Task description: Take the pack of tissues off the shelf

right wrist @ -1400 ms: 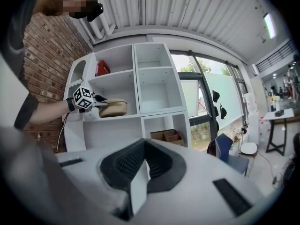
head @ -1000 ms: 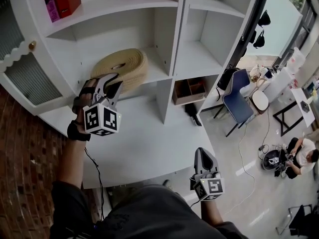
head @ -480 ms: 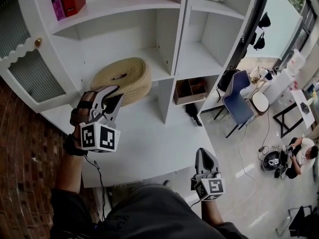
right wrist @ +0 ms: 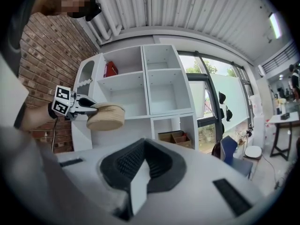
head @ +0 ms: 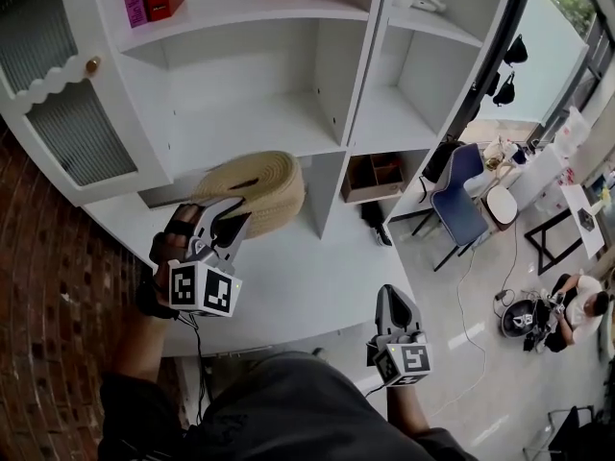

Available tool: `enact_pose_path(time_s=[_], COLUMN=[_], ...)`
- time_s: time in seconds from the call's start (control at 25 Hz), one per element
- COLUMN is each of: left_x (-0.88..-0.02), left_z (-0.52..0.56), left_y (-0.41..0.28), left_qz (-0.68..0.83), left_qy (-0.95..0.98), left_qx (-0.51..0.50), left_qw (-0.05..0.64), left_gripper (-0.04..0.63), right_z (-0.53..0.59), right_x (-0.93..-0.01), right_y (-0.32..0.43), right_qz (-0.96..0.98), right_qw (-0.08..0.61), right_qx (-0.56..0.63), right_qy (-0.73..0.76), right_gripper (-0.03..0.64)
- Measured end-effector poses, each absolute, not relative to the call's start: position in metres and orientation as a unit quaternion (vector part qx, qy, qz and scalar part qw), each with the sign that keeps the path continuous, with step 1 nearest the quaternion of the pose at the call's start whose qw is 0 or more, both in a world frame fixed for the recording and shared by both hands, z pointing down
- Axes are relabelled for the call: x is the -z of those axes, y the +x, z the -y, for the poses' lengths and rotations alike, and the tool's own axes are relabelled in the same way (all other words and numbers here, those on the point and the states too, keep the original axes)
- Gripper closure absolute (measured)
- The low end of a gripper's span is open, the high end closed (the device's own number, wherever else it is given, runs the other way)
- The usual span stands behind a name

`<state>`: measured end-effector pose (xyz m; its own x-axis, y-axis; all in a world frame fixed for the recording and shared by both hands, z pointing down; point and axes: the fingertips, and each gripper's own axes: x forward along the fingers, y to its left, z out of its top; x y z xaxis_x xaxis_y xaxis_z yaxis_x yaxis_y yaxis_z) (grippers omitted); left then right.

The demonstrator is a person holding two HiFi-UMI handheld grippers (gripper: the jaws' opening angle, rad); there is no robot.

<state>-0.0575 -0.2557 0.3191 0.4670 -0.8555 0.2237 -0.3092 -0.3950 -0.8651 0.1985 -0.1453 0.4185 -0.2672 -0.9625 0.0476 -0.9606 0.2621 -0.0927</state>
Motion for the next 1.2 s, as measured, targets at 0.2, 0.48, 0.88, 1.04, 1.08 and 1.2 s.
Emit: enact_pose_path(time_s=[0.2, 0.48, 0.88, 1.04, 1.08, 1.2], left_x=[-0.364, -0.418, -0.495, -0.53, -0.536, -0.552], left_z=[0.253, 0.255, 0.276, 0.282, 0.282, 0.282], left_y=[-0.061, -0.067, -0.065, -0.062, -0.062, -0.059], left_qz=[-0.372, -0.354, -0.333, -0.323, -0.321, -0.316], left_qy=[-0.78, -0.798, -0.806, -0.808, -0.809, -0.813], left_qx=[0.355, 0.371, 0.393, 0.404, 0.404, 0.402], left_qw=[0.356, 0.315, 0.292, 0.282, 0.281, 0.279], left_gripper=[0.506, 0.506, 0.506, 0.506, 0.506, 0.506], right_z=[0.143, 0.14, 0.139, 0.138, 0.14, 0.147], right_x=[-0.417, -0.419, -0.421, -0.422, -0.423, -0.428], right_y=[0.189, 0.183, 0.18, 0.18, 0.179, 0.173], right_qz=[-0.797, -0.797, -0.796, -0.798, -0.798, -0.803], right_qw=[0.0, -0.015, -0.037, -0.045, -0.047, -0.056], right_qx=[0.048, 0.049, 0.047, 0.046, 0.045, 0.046], right_qy=[-0.602, -0.602, -0.603, -0.6, -0.599, -0.592], right_gripper=[0.617, 0.617, 0.617, 0.617, 0.617, 0.617])
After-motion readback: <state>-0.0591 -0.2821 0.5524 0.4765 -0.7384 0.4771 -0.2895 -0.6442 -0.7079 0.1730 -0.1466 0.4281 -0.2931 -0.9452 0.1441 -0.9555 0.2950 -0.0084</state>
